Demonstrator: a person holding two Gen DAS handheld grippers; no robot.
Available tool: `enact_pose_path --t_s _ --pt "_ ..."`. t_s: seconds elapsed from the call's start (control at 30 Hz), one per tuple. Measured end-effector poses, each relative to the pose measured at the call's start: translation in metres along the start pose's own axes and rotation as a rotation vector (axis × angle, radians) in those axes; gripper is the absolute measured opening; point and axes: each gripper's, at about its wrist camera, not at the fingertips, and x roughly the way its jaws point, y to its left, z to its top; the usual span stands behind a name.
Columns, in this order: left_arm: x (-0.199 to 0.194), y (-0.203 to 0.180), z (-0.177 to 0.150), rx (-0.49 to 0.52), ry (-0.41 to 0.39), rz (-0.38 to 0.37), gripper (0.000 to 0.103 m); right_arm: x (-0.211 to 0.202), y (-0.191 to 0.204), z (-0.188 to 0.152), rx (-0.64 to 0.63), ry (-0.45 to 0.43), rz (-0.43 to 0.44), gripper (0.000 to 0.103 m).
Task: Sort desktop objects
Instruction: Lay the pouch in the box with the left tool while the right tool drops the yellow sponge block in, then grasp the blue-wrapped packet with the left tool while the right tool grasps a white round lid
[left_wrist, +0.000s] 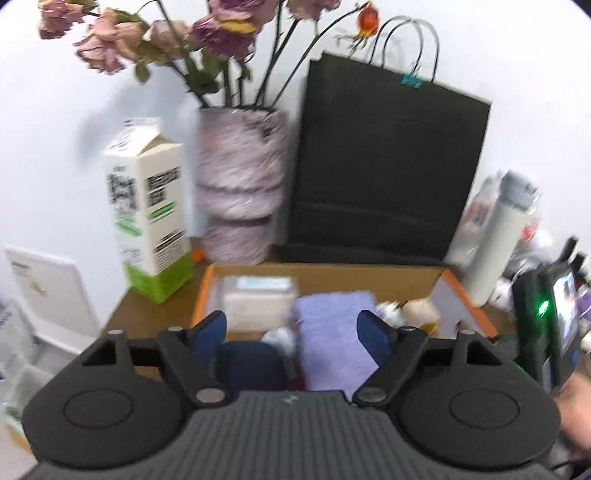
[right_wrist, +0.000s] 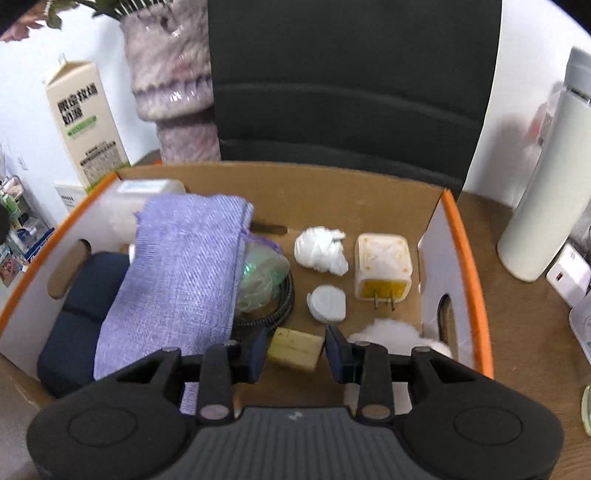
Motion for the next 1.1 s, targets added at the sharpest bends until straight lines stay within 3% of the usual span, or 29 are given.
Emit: enact_pose_path --t_s 0.17,0.3,0.37,0.53,0.73,0.8,0.93,1.03,1.1 --pt "-0.009 0.0 -0.014 0.01 0.042 0.042 0.082 -0.036 -0.008 -0.005 0.036 -0.07 0.03 0.046" --pt "-0.022 -0.009 -0.033 0.043 0.05 0.014 0.089 -0.088 -0.022 -0.023 0.029 -0.183 -0.004 0.066" --pt "-0.029 -0.015 -0.046 0.061 0.059 0.006 0.09 -0.11 -0.027 -0.039 0.021 -0.233 -0.027 0.07" --pt "-0.052 -0.031 -0.084 0.077 0.09 -0.066 0.097 -0.145 -0.029 -0.096 0.013 -0.289 -0.074 0.07" --pt "-0.069 -0.061 -0.129 0.207 0.079 -0.139 0.099 -0.163 -0.031 -0.157 -0.013 -0.32 -0.106 0.072" --pt "-0.063 -0.067 -0.137 0.209 0.097 -0.161 0.096 -0.16 -0.036 -0.167 -0.008 -0.329 -0.076 0.072" --pt "-0.047 -0.079 -0.139 0.19 0.113 -0.209 0.079 -0.148 -0.047 -0.181 0.072 -0.343 -0.031 0.071" --pt "-0.033 -0.086 -0.135 0.154 0.119 -0.231 0.077 -0.143 -0.046 -0.191 0.085 -0.364 -0.038 0.071" --pt "-0.022 -0.09 -0.131 0.126 0.13 -0.235 0.069 -0.141 -0.047 -0.196 0.094 -0.37 -0.005 0.07"
